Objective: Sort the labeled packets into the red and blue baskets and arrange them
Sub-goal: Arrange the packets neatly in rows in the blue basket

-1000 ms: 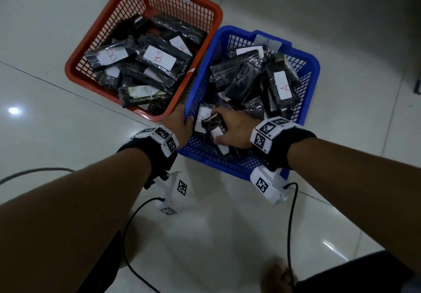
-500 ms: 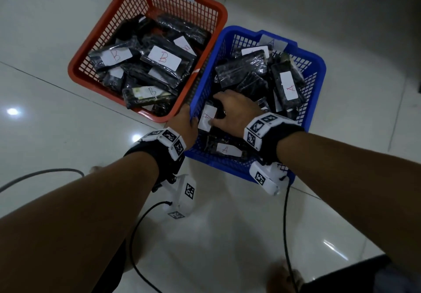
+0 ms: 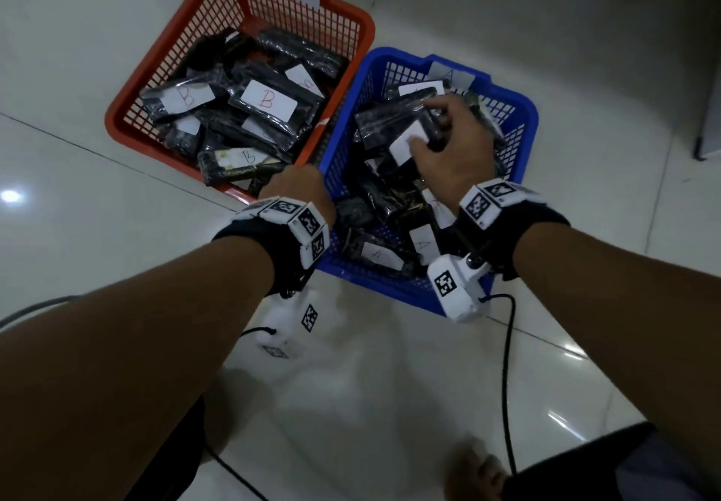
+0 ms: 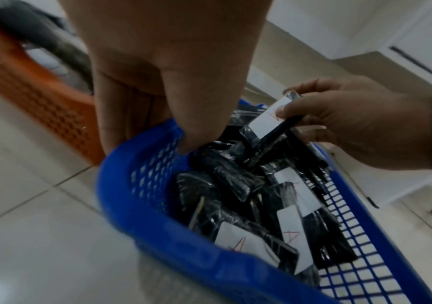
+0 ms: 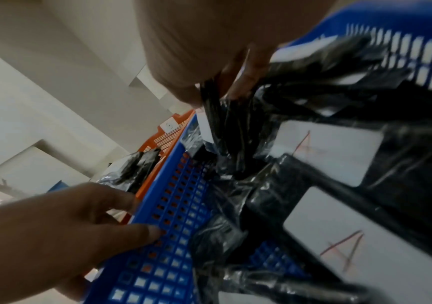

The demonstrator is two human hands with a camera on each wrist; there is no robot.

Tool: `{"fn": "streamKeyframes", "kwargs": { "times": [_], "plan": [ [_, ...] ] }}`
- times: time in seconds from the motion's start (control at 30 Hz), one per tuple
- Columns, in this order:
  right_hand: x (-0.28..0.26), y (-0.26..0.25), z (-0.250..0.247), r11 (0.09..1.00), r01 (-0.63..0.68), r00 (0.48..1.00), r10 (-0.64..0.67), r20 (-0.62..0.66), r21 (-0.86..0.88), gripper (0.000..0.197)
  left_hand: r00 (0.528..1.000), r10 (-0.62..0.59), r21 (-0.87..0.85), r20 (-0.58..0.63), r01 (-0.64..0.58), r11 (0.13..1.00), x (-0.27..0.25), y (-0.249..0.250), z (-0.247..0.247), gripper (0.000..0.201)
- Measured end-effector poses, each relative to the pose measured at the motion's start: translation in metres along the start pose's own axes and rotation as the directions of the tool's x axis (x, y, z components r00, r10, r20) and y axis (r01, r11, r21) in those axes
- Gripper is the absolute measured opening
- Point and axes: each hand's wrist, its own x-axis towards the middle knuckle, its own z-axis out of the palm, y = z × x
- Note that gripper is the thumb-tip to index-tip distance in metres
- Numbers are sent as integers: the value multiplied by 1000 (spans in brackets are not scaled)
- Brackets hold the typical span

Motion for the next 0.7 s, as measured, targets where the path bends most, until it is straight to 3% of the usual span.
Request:
{"fn": "streamKeyframes", "kwargs": {
  "times": [0.1,0.17,0.23,0.27,0.33,0.43,0.5,0.57,0.63,0.7],
  "plan": [
    [3,12,-17,999,-28,996,26,-87,-24,37,994,31,160,-105,-14,987,-6,18,-16,17],
    [3,20,-26,994,-98,987,91,-134,-43,39,970,95,210,-225,-48,977,-7,27,-21,28],
    [0,26,-31,975,-97,980,59,-188,-202,39,938,212,196,-273,-161,967,-3,32,-23,36],
    [-4,27,-33,957,-58,978,-4,-211,-285,36,932,277,167,-234,-242,956,1,35,-24,34],
    [-14,24,-36,934,0,978,-75,-194,-358,23,917,398,57,-38,-395,917,9,41,-20,27],
    [-31,22,-36,900,-57,992,98,73,-432,17,831,496,-68,251,-496,866,13,53,-8,34],
    [-40,30,-30,839,-34,922,236,306,-543,25,800,502,-24,329,-525,851,17,57,4,45],
    [-47,38,-25,793,-11,821,355,447,-610,33,789,496,26,362,-540,841,21,57,18,44],
    [-50,41,-22,784,-51,791,410,454,-618,38,784,491,35,381,-543,839,23,54,28,34],
    [-53,40,-18,779,-81,805,419,420,-622,46,769,492,14,408,-544,839,26,51,29,30]
  ]
}}
